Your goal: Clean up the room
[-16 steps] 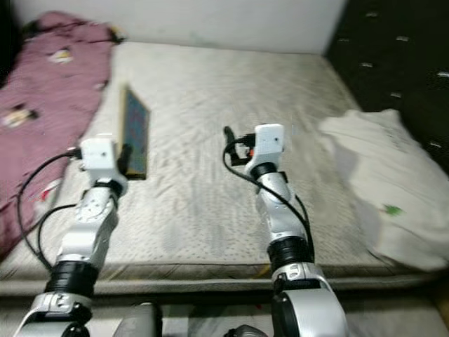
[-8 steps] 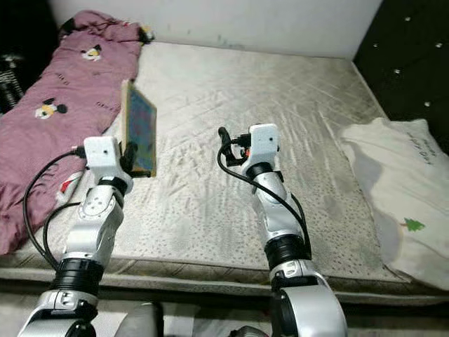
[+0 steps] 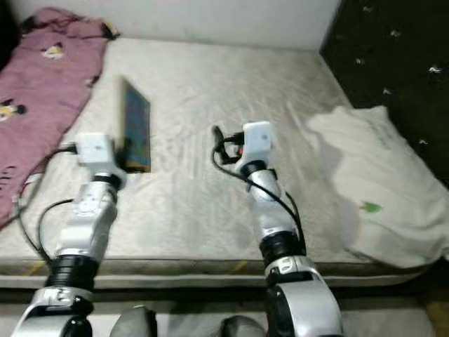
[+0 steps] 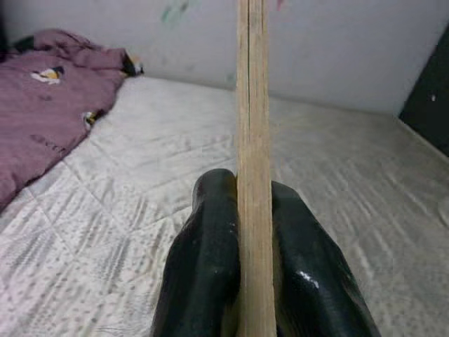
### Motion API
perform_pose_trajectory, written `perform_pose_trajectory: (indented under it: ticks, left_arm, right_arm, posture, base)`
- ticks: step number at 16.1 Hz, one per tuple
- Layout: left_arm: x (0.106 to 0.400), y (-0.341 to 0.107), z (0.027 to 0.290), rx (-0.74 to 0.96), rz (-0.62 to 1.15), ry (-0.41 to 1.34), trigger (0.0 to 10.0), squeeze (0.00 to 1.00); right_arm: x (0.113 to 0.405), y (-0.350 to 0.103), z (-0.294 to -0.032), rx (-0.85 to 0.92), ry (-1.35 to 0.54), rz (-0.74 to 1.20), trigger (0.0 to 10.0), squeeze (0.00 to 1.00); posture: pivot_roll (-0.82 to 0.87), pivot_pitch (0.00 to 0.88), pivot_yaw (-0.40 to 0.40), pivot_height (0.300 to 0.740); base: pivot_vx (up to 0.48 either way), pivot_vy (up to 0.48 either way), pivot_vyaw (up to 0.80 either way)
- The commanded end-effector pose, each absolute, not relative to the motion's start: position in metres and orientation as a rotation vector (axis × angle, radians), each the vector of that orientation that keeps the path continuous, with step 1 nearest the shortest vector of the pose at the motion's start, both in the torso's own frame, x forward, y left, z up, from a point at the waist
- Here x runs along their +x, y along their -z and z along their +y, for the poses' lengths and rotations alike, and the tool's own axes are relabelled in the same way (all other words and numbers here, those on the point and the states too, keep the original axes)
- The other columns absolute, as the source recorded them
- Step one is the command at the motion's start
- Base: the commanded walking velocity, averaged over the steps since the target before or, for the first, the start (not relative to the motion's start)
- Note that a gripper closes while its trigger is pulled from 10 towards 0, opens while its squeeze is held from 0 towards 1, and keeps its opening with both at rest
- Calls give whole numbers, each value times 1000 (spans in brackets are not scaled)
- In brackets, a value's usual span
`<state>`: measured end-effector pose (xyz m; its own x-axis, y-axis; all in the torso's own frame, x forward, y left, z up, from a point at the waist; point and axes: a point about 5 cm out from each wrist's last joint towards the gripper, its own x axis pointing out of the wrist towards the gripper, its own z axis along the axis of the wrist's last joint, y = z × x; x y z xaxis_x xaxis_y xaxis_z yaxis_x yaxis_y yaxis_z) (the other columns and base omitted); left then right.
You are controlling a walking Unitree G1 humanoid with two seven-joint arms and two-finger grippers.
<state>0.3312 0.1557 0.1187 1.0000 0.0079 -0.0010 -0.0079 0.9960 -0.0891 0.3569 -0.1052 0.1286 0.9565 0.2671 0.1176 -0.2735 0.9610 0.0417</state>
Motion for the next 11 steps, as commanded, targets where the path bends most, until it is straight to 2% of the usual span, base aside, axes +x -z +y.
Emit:
perform_pose_trajectory:
  ticks: [1,8,11]
  left_arm:
    - [334,-130,141,-104,-50,41,10000,0]
    - [335,-130,141,-111,-47,43,10000,0]
    - [334,-131,142,-111,-66,29,10000,0]
  right_arm:
    - [359,-129,-117,51,-247,-113,10000,0]
    - [359,-129,-116,50,-249,-111,10000,0]
    - [360,-129,-116,52,-248,-112,10000,0]
  posture:
    - [38,0,-61,740]
    - [38,0,-62,740]
    - [37,0,-61,740]
  base:
    - [0,-435,0]
    - [0,-364,0]
    - [0,0,0]
